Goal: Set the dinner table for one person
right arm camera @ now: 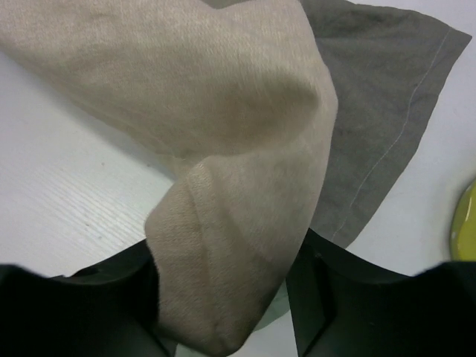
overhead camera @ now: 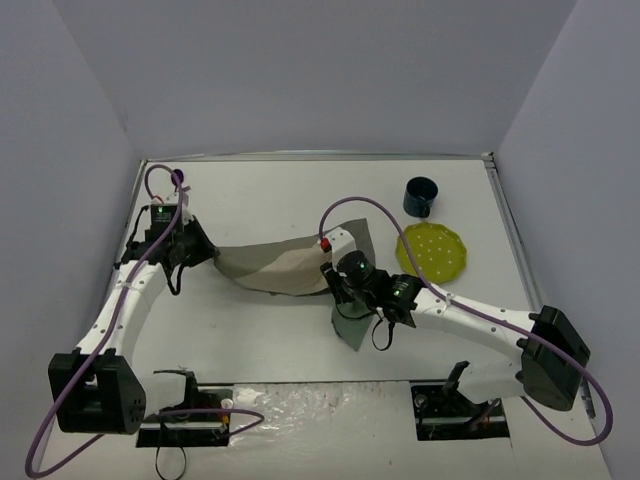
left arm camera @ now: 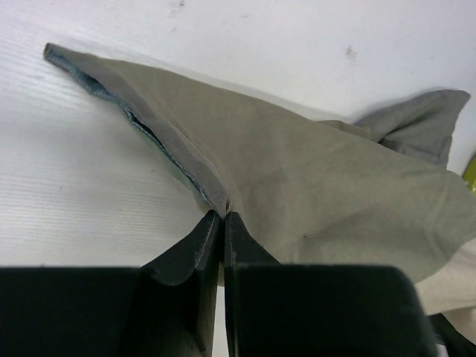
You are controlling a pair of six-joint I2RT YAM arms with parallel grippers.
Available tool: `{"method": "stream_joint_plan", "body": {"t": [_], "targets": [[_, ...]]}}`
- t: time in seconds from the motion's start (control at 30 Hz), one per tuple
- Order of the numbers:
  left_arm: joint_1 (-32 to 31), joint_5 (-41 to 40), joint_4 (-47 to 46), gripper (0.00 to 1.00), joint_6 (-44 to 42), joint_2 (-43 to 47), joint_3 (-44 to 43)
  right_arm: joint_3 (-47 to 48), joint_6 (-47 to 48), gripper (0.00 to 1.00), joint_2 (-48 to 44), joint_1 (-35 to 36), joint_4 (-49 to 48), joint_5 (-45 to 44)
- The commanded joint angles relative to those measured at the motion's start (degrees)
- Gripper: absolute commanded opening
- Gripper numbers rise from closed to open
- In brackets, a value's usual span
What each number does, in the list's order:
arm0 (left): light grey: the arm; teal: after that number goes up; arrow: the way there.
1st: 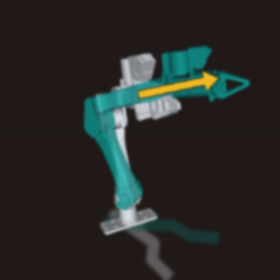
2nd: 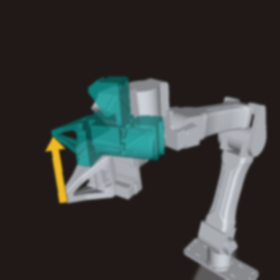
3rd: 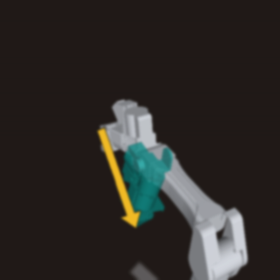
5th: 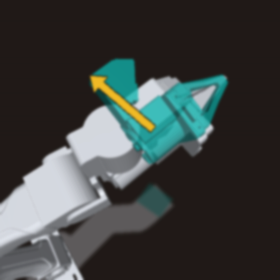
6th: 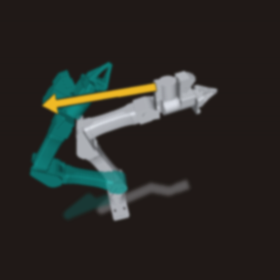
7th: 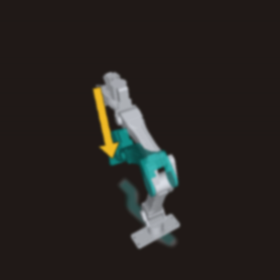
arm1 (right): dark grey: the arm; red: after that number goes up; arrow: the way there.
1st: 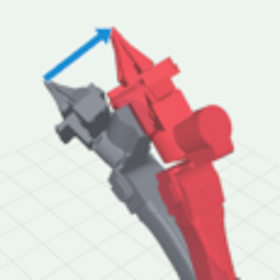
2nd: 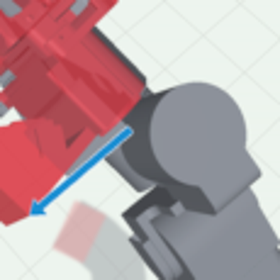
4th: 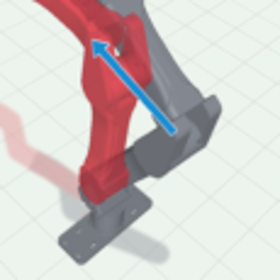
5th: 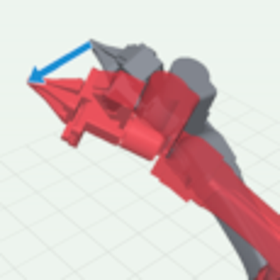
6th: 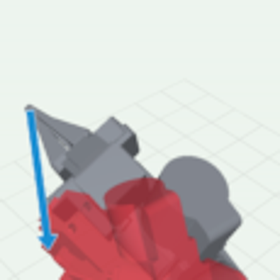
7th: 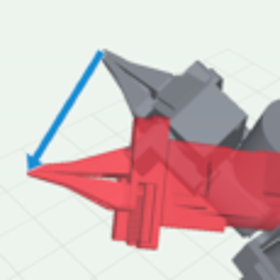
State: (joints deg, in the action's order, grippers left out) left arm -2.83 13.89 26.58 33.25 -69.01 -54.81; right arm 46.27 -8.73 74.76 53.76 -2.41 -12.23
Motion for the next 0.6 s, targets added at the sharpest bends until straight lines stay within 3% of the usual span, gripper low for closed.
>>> {"method": "stream_joint_plan", "body": {"t": [0.0,0.1,0.23,0.57], "targets": [[-3.04,-2.53,-5.66,0.0,2.02,0.35,-0.8,5.09,-0.19,0.55,0.9,3.14,0.92,-2.93],[-3.41,-2.55,-6.71,0.0,2.43,-2.56,-2.09,9.89,1.0,0.66,0.4,8.31,1.24,-5.17],[-4.15,-2.53,-6.87,0.0,2.8,-6.19,-5.42,12.97,2.8,0.72,1.53,10.99,-1.71,-6.86],[-5.16,-1.98,-7.22,0.0,4.23,-7.96,-8.34,18.42,5.98,0.64,11.94,14.95,-5.89,-5.41]]}}
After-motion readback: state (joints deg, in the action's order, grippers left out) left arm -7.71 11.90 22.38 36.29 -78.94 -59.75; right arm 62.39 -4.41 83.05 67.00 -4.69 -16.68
